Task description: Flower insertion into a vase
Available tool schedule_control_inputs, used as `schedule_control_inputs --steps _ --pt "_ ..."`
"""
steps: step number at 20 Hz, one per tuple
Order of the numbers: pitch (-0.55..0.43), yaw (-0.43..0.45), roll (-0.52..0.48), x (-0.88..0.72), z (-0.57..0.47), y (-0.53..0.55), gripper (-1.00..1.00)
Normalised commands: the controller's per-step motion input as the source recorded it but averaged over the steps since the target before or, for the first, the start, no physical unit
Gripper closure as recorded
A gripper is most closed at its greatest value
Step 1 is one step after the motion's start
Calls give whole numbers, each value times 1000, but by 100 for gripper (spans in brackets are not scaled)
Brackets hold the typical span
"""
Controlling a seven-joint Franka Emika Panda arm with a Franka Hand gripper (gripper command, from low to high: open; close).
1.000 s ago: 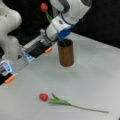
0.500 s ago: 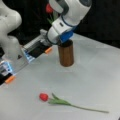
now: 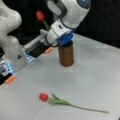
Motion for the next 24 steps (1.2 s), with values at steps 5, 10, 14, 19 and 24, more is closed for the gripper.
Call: schedule_control_inputs --steps 5,10,14,19,24 --pt "-415 41 -43 185 185 -235 -100" --pt "-509 82 -38 -15 199 -300 -100" --pt "-396 131 -17 -68 96 -355 -100" --pt "-443 167 9 -3 -18 -422 -100" --pt "-441 152 -13 -36 -123 -383 -100"
